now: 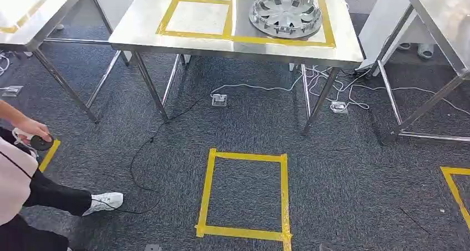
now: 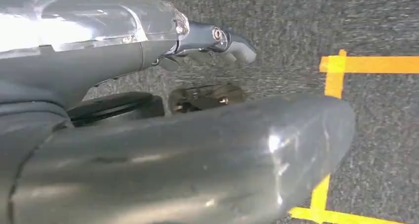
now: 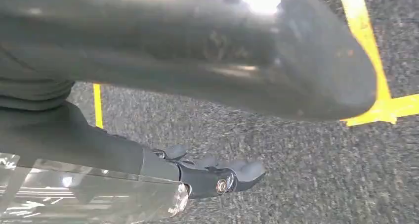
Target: Take the parts from the cabinet and place them on the table.
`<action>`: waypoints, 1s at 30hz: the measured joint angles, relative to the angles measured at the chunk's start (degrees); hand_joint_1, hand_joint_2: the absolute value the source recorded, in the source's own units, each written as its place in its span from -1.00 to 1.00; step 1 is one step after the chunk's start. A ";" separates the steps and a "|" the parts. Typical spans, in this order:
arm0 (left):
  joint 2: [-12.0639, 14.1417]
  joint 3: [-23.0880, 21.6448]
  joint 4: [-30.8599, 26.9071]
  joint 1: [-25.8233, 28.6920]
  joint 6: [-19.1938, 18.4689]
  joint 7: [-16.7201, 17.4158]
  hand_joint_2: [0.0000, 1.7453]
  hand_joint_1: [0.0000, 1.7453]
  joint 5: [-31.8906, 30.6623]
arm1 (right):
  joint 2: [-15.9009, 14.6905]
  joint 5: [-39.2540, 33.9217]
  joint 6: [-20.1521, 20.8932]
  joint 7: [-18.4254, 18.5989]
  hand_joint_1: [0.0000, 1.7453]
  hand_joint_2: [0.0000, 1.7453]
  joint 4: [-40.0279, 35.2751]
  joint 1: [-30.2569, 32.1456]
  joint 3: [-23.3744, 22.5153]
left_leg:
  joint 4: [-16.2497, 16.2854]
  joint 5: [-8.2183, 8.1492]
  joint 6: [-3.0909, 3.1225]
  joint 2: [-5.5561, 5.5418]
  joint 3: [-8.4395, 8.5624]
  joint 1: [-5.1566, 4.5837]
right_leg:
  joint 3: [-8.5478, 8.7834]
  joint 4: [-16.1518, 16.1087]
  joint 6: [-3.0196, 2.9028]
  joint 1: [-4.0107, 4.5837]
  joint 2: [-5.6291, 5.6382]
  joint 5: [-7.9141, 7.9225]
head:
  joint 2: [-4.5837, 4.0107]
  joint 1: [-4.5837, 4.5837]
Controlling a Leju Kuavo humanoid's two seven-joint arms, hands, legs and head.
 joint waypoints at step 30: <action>0.11 0.00 0.02 0.01 0.02 -1.09 -1.00 -1.00 0.15 | 0.02 -1.31 -0.13 -0.37 -1.00 -1.00 0.24 -0.12 0.09 | -0.13 -0.23 0.87 -0.24 0.17 -0.23 | 0.98 -0.41 -0.39 0.45 1.26 -0.49 | 0.00 0.13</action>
